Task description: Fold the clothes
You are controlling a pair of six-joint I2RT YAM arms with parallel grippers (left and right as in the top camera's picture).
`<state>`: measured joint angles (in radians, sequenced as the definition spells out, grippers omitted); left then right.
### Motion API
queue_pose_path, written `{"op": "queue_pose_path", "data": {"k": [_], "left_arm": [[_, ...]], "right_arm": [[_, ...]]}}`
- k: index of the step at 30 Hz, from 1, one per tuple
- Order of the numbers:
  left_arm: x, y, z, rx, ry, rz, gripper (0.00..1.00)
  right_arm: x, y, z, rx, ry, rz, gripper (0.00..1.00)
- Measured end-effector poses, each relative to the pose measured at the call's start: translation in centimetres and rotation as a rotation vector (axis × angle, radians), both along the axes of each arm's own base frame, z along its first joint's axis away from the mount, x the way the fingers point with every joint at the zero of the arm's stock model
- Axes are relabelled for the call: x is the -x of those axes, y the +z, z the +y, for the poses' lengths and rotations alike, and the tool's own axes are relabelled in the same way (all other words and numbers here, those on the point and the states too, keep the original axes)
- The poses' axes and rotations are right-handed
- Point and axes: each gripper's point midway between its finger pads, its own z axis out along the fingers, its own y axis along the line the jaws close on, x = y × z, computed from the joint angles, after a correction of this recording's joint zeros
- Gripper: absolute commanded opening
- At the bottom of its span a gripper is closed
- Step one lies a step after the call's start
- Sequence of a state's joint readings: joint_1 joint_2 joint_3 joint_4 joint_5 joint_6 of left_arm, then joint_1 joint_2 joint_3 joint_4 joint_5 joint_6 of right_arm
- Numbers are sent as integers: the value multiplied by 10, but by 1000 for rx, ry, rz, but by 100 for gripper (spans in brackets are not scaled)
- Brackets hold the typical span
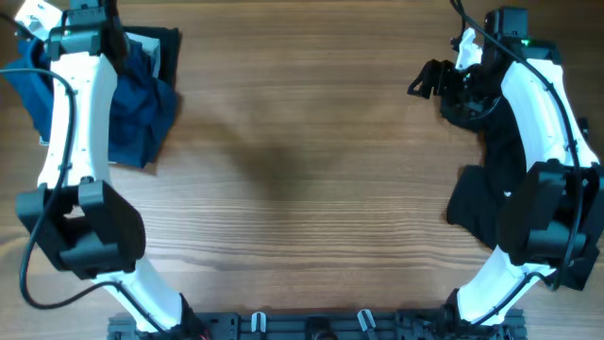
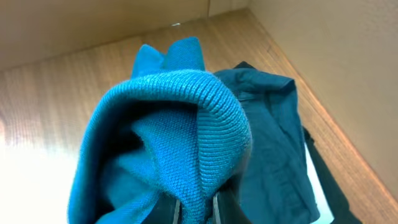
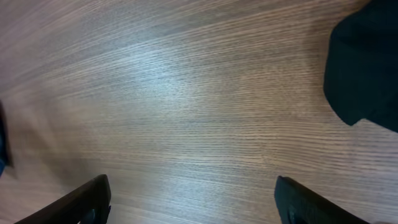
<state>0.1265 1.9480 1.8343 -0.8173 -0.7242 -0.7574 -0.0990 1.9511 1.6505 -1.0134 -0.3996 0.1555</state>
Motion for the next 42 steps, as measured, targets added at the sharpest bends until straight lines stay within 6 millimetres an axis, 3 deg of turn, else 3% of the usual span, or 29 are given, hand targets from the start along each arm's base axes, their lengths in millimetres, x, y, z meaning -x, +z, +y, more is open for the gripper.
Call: {"op": "queue_pose_path", "data": {"k": [10,11,12,14,15,20,25,29,32,37,42], "left_arm": [[-42,-23,-3,38,-37,-99,4],[-45,-25,-3,40,-40,-109,10],[-50,-27,-4,44,-46,-123,28],[-58,-32,-5,55,-58,-140,82],[-62,-34,-6,63,-63,-153,100],[-88,-39,-11,78,-119,-224,100],[-113,-21,-17,3,-262,-255,100],[-117,-12,-26,-66,-360,-191,100],[-107,-12,-39,-66,-417,-107,100],[-71,-1,-60,4,-509,21,100],[-33,29,-76,67,-574,54,100]], "right_arm": [[-1,0,0,0,0,-4,85],[-1,0,0,0,0,-4,85],[-1,0,0,0,0,-4,85],[-1,0,0,0,0,-5,85],[-1,0,0,0,0,-5,85],[-1,0,0,0,0,-4,85],[-1,0,0,0,0,-5,85],[-1,0,0,0,0,-5,85],[-1,0,0,1,0,-5,85],[-2,1,1,3,10,-12,84],[-8,5,16,-16,69,-58,84]]}}
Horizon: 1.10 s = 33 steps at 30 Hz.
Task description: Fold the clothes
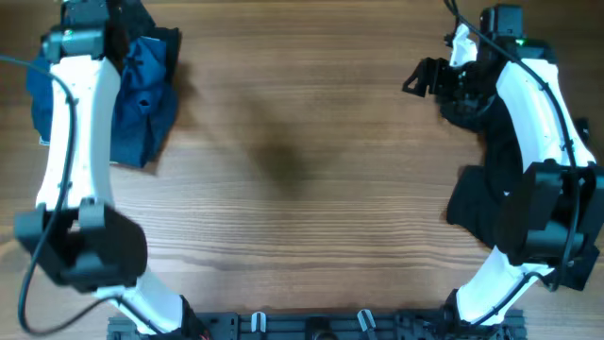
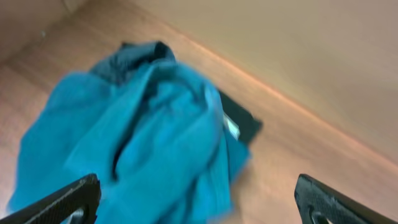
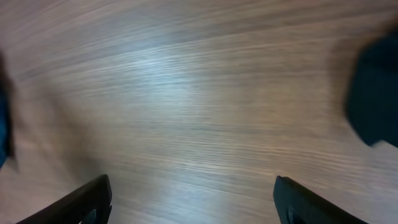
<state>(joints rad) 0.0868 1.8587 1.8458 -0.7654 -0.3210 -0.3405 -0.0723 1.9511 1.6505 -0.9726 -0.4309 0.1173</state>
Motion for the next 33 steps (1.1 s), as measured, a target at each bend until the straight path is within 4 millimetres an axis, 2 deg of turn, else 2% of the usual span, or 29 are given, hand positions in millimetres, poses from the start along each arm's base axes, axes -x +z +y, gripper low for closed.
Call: {"op": "queue_pose_path", "data": {"k": [2,7,14,17,20,23,25,30,31,33], "left_arm": [[15,11,-7,26,-26,10,100],[43,35,-29,105,-109,13,100],[55,25,-61,208,-244,78,100],[54,24,-90,229,-368,89,100],[59,21,-122,245,-479,117,100],[65,20,-147,254,-556,138,100],[70,22,-164,262,-604,145,100],[88,41,-194,270,-697,116,100],[97,54,-203,269,-728,88,100],[104,65,-207,262,-754,62,100]], "right_arm": [[-2,3,9,-20,29,-18,83],[-4,8,25,-61,77,-46,75],[-6,20,19,-9,88,-97,79],[-6,54,10,56,78,-196,87],[0,100,4,106,66,-322,93],[13,149,-2,151,43,-445,99],[26,181,-7,191,22,-528,99],[57,235,-22,276,-44,-664,100],[62,241,-24,289,-55,-679,100],[70,251,-29,311,-81,-703,100]]}}
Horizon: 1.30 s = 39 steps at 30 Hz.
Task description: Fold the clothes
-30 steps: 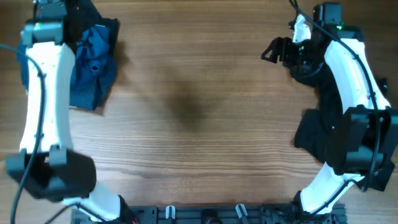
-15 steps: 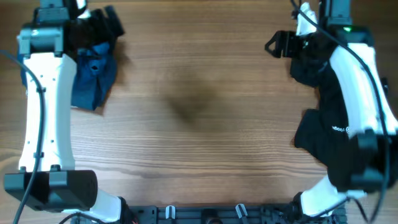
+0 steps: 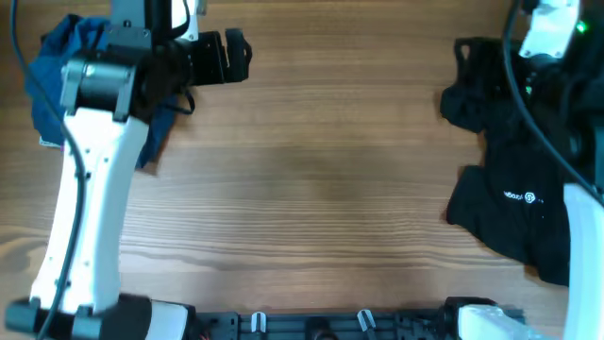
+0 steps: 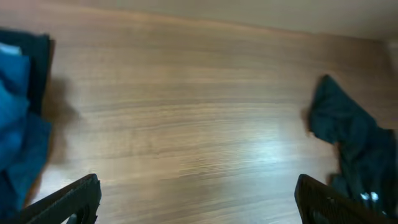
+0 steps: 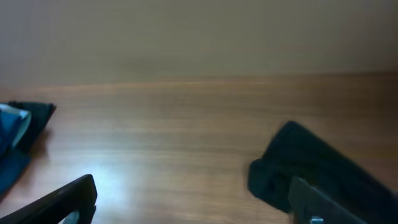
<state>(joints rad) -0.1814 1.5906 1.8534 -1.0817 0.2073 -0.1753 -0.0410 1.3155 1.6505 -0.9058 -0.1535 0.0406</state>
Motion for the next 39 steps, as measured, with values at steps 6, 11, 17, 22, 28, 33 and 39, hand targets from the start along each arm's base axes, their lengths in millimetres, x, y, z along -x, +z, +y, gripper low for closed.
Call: {"op": "queue_pose_path", "data": {"k": [6,11,17,22,28,33,39], "left_arm": [[30,36,-7,-27,-79,-106,100],[37,45,-6,-39,-95,-135,100],[37,44,-6,-42,-98,-134,100],[37,44,-6,-43,-98,-134,100],[37,44,-6,-47,-103,-136,100],[37,44,-6,-47,-103,-136,100],[37,44,-6,-47,-103,-136,100]], "right_arm": [[15,16,-19,47,-109,-44,100],[18,12,-28,72,-153,-22,100],[19,11,-32,82,-171,-15,100],[18,8,-32,83,-171,-9,100],[14,4,-32,83,-171,6,100],[13,3,-32,83,-171,7,100],[11,0,-32,84,-170,17,100]]}}
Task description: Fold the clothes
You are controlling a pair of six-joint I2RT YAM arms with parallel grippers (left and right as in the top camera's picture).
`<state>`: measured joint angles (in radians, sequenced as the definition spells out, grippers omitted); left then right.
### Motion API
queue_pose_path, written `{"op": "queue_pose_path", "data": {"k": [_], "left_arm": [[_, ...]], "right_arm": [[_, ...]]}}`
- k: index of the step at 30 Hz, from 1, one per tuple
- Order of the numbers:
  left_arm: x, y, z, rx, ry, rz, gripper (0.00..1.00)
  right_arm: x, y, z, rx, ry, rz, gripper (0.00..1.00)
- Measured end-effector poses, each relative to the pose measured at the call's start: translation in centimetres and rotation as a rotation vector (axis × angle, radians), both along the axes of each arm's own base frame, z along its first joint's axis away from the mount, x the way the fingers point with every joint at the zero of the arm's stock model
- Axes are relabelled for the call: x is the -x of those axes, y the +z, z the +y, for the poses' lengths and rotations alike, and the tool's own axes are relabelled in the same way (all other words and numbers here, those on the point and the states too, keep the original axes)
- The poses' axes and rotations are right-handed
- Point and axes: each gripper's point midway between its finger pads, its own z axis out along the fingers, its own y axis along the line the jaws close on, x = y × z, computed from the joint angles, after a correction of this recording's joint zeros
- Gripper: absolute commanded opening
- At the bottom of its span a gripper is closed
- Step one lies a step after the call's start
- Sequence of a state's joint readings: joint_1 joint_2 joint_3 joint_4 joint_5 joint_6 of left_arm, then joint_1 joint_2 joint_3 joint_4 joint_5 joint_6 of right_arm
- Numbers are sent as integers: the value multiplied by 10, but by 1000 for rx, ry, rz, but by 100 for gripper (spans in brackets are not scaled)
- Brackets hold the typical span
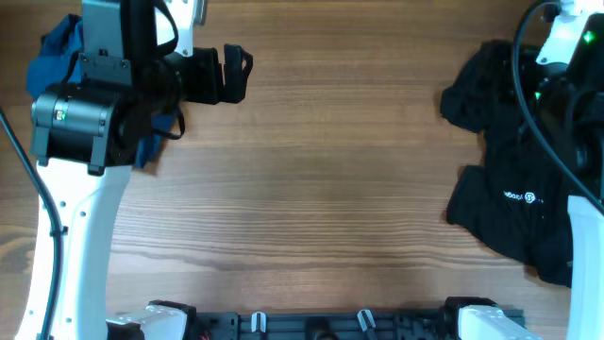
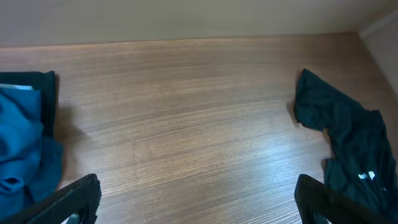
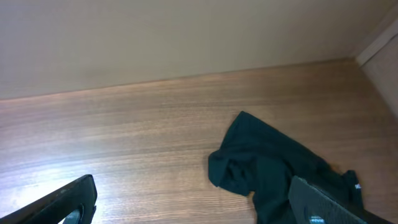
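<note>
A pile of blue clothes [image 1: 49,45] lies at the far left corner, partly hidden under my left arm; it also shows at the left edge of the left wrist view [image 2: 23,149]. A crumpled black garment [image 1: 510,179] with a small white logo is spread along the right side [image 2: 348,146] [image 3: 280,165]. My left gripper [image 1: 229,74] [image 2: 199,205] hangs open high above the table, just right of the blue pile, holding nothing. My right gripper [image 3: 199,208] is open too, high over the black garment's far end; in the overhead view only its arm shows.
The wooden table [image 1: 321,179] runs between the two heaps. A beige wall [image 3: 186,37] borders its far edge. My right arm [image 1: 566,85] covers part of the black garment. A black rail [image 1: 311,326] runs along the near edge.
Both wrist cameras now look from a little higher and show more of the table and the black garment. Both grippers remain open and empty. The clothes have not moved.
My left gripper was shut on a blue knit garment above the far-left pile, with my right gripper open low beside the black garment. Then the left gripper was open and the knit lay on the pile. After that both arms stood raised high, as now.
</note>
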<state>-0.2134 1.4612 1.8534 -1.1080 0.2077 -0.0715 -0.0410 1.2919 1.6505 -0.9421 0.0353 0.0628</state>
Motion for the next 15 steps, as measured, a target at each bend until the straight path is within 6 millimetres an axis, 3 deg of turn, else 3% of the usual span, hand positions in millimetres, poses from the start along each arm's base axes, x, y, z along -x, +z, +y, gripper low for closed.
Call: {"op": "queue_pose_path", "data": {"k": [15], "left_arm": [[10,-4,2,-8,0,33,100]], "right_arm": [[-5,-6,0,-1,0,19,100]]}}
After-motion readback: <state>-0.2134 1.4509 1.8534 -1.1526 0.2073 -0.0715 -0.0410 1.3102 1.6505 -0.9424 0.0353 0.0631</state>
